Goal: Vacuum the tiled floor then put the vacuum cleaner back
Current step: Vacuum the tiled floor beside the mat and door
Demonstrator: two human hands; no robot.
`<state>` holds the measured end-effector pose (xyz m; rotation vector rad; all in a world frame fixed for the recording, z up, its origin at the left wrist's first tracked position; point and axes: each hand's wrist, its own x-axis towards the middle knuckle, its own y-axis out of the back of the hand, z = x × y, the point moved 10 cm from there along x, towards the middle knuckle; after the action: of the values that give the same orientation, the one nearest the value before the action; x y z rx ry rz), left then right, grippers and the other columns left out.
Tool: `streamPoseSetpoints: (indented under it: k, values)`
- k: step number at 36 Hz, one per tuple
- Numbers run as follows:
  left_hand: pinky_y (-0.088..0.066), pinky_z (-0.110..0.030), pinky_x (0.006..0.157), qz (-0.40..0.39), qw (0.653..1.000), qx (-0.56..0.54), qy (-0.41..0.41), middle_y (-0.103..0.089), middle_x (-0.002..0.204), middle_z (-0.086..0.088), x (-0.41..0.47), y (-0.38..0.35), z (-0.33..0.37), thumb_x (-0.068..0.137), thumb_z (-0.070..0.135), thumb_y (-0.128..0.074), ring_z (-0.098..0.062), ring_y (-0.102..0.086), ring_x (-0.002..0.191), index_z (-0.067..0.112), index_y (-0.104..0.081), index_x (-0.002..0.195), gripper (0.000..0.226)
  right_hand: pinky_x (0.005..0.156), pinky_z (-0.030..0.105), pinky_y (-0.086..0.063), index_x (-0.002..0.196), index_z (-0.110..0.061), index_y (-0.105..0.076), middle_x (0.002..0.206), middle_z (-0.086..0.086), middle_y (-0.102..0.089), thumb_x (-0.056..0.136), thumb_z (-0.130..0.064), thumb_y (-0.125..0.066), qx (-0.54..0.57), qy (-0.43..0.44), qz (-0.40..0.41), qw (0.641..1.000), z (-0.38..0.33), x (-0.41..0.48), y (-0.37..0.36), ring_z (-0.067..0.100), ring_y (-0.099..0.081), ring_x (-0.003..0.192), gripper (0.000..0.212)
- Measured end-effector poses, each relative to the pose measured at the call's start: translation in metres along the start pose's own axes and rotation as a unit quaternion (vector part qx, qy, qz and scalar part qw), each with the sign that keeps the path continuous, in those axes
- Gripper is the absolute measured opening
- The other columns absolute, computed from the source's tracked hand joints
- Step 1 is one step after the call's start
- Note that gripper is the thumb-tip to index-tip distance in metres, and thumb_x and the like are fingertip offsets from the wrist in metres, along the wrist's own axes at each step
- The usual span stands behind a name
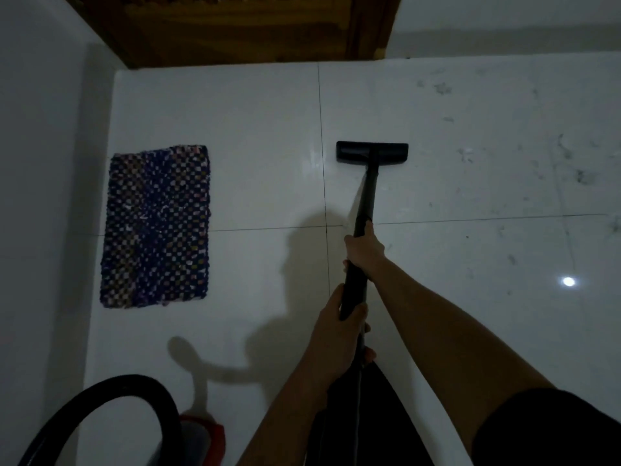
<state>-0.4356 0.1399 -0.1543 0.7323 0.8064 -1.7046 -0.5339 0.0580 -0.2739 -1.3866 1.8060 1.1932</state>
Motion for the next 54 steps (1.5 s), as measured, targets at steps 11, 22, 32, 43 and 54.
streamPoseSetpoints:
  k: [11, 22, 32, 43, 54]
  values:
    - [-0.043, -0.02, 0.039, 0.006, 1.0, -0.022, 0.006, -0.056, 0.063, -0.005, -0.056, 0.01, -0.064, 0.098, 0.015, -0.044, -0.011, -0.049, 0.036, 0.019, -0.046, 0.128, 0.03, 0.049, 0.031, -0.05, 0.152, -0.033, -0.004, 0.081, 0.008, -0.05, 0.095, -0.014, -0.045, -0.027, -0.016, -0.024, 0.999, 0.069, -0.047, -0.028, 0.019, -0.053, 0.053, 0.073]
    - [-0.045, -0.029, 0.052, 0.053, 0.999, 0.008, 0.011, -0.057, 0.077, -0.004, -0.078, 0.01, -0.112, 0.097, 0.02, -0.047, -0.014, -0.053, 0.052, 0.025, -0.045, 0.131, 0.035, 0.056, 0.035, -0.054, 0.151, -0.033, -0.004, 0.081, 0.009, -0.05, 0.095, -0.015, -0.045, -0.067, -0.004, -0.05, 0.997, 0.106, -0.072, -0.038, 0.022, -0.054, 0.054, 0.072]
    - [-0.042, -0.022, 0.04, 0.06, 0.997, -0.051, -0.002, -0.053, 0.07, -0.009, -0.102, -0.014, -0.136, 0.097, 0.016, -0.047, -0.015, -0.046, 0.04, 0.024, -0.048, 0.124, 0.028, 0.071, 0.041, -0.058, 0.152, -0.032, -0.002, 0.079, 0.011, -0.054, 0.094, -0.013, -0.044, -0.099, 0.014, -0.046, 0.994, 0.131, -0.089, -0.023, 0.024, -0.056, 0.057, 0.074]
    - [-0.042, -0.025, 0.042, 0.049, 0.998, -0.043, -0.012, -0.056, 0.066, -0.007, -0.127, -0.013, -0.168, 0.097, 0.018, -0.047, -0.018, -0.049, 0.042, 0.037, -0.05, 0.106, 0.022, 0.074, 0.042, -0.059, 0.152, -0.032, -0.003, 0.078, 0.008, -0.045, 0.094, -0.013, -0.044, -0.116, 0.019, -0.047, 0.992, 0.164, -0.108, -0.031, 0.022, -0.055, 0.056, 0.073]
    - [-0.043, -0.023, 0.039, 0.051, 0.998, -0.04, 0.006, -0.054, 0.076, -0.013, -0.172, 0.024, -0.224, 0.097, 0.018, -0.047, -0.02, -0.048, 0.041, 0.024, -0.047, 0.128, 0.032, 0.078, 0.046, -0.058, 0.152, -0.03, -0.002, 0.112, 0.023, -0.057, 0.093, -0.014, -0.045, -0.112, 0.009, -0.032, 0.993, 0.215, -0.153, -0.073, 0.031, -0.062, 0.073, 0.075]
